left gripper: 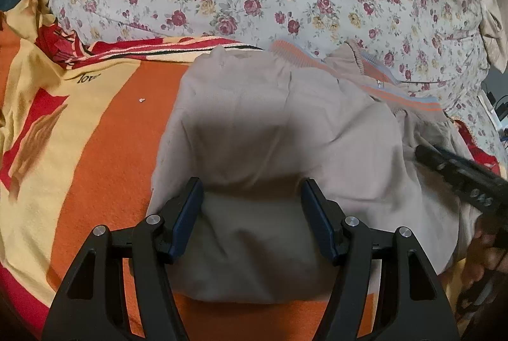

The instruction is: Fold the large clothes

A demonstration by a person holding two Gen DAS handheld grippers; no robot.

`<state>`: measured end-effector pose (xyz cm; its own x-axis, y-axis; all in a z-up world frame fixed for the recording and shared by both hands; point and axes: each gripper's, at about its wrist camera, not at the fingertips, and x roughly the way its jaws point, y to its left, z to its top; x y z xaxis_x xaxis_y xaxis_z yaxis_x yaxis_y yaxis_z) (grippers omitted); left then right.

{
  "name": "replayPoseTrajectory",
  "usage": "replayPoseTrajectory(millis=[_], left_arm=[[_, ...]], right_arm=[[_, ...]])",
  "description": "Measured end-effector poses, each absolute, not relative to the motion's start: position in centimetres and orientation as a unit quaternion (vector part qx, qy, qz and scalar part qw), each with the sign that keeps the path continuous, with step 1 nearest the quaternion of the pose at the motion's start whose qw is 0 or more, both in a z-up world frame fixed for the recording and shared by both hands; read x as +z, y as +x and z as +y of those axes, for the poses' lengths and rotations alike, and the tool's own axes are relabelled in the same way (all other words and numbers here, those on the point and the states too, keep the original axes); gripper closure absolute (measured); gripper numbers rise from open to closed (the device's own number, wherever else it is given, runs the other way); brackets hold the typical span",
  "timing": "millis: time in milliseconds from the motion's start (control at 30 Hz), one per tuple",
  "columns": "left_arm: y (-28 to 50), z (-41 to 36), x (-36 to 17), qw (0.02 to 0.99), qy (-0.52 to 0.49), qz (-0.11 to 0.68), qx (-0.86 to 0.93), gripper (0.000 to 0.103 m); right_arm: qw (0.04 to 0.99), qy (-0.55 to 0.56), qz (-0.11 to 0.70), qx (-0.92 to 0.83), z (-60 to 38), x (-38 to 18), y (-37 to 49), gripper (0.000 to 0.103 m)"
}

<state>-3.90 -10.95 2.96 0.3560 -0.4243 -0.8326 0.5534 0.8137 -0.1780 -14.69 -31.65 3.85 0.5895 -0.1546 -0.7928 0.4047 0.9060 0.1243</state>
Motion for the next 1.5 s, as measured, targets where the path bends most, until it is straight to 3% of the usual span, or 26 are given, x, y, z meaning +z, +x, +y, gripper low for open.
replayPoseTrajectory(millis=[167,433,567,800,1167,1333,1500], left_arm=[[-3.4,-10.6,3.2,0.81,0.048,0.495,-0.309,0.035],[0.5,-7.2,4.6,0.776,-0.07,0.531,-0.334,0.032],[1.7,-6.3,4.8,0.795,-0.089,0.514,-0.31,0.018],[4.9,-6.8,1.3,0.77,-0.112,0.559,-0.285,0.017],[3.6,-9.7,0.6,0.741,-0.115,0.554,-0.362,0.017],[4.7,-8.9,0.0,0.725,-0.169,0.562,-0.361,0.017],[4.3,-9.6,0.3,0.739,-0.146,0.555,-0.353,0.017]], right_arm=[[0.866,0.137,0.453,-0.161,-31.0,0.8,-13.4,0.048],[0.863,0.157,0.457,-0.145,-31.4,1.4,-14.2,0.044],[0.864,0.169,0.454,-0.137,-31.7,2.0,-15.0,0.042],[0.864,0.18,0.453,-0.125,-32.0,2.0,-15.4,0.042],[0.866,0.191,0.446,-0.121,-32.6,1.7,-15.6,0.037],[0.869,0.194,0.44,-0.115,-33.0,1.9,-15.8,0.037],[0.873,0.195,0.429,-0.126,-34.2,2.7,-16.8,0.037]])
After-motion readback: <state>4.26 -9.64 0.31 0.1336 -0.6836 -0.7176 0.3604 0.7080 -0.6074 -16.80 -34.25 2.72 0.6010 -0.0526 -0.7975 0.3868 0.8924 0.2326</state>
